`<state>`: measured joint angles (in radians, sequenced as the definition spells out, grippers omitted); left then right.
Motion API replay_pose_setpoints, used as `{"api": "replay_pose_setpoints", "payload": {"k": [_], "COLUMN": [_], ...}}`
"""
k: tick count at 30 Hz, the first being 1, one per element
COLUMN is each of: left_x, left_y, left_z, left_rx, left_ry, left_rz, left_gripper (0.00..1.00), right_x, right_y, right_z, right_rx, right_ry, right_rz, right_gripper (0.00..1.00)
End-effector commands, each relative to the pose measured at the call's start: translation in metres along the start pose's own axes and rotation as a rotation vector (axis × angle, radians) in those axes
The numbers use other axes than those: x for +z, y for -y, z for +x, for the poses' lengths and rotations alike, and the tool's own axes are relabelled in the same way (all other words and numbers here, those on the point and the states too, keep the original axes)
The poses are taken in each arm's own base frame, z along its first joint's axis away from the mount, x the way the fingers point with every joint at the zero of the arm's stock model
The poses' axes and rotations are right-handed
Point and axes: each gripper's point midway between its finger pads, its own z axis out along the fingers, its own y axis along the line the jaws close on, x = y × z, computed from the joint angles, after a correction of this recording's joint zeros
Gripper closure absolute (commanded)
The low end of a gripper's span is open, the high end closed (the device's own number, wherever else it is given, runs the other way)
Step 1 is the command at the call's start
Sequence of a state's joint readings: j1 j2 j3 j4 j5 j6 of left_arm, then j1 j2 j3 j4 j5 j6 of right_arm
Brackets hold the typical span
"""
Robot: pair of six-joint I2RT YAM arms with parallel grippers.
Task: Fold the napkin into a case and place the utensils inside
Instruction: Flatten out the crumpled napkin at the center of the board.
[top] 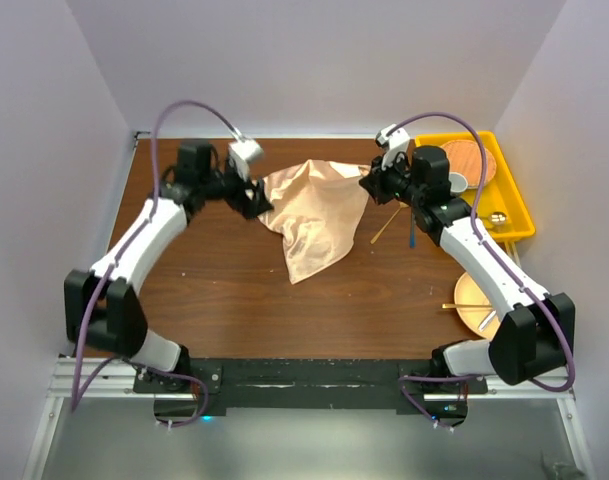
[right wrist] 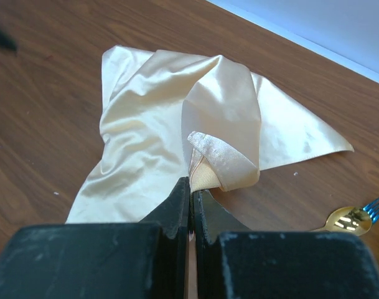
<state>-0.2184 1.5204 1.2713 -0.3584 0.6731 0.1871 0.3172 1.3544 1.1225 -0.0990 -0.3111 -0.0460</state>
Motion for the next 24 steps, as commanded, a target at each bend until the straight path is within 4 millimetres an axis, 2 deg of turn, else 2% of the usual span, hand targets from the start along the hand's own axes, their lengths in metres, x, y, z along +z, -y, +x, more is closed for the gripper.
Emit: {"api": "replay_pose_setpoints", "payload": {"k": [1, 2, 3, 5, 10, 14, 20, 24], "left_x": [0.008, 0.012, 0.016, 0.022, 0.045, 0.065, 0.081, 0.090], "left_y": [0.054, 0.069, 0.074, 0.080, 0.078, 0.086, 0.099, 0.099], "left_z": [0.080, 0.106, 0.105, 0.125, 0.131, 0.144, 0.157, 0.165], "left_rx": [0.401, 0.401, 0.426, 0.436, 0.516, 0.571, 0.601, 0.602], "left_ry": [-0.211, -0.246, -0.220, -0.257, -0.254, -0.292, -0.325, -0.350], "left_rz": [0.037, 0.067, 0.062, 0.047, 0.009, 0.061, 0.140, 0.157], "left_gripper": [0.13, 0.14, 0.14, 0.15, 0.19, 0.23, 0.23, 0.24], "right_x": [-0.013, -0.012, -0.009, -0.007, -0.008, -0.009, -0.010, -0.012], "right_y": [0.009, 0.011, 0.012, 0.015, 0.016, 0.017, 0.019, 0.020], "right_z": [-0.035, -0.035, -0.031, -0.035, -0.040, -0.039, -0.041, -0.044], "right_rx": [0.059, 0.063, 0.072, 0.076, 0.070, 0.070, 0.062, 0.059], "right_ry": [0.074, 0.073, 0.060, 0.061, 0.063, 0.054, 0.051, 0.060], "right_rz": [0.087, 0.093, 0.096, 0.111, 0.111, 0.118, 0.133, 0.138], "right_gripper": [1.00, 1.00, 1.00, 1.00, 1.00, 1.00, 1.00, 1.00]}}
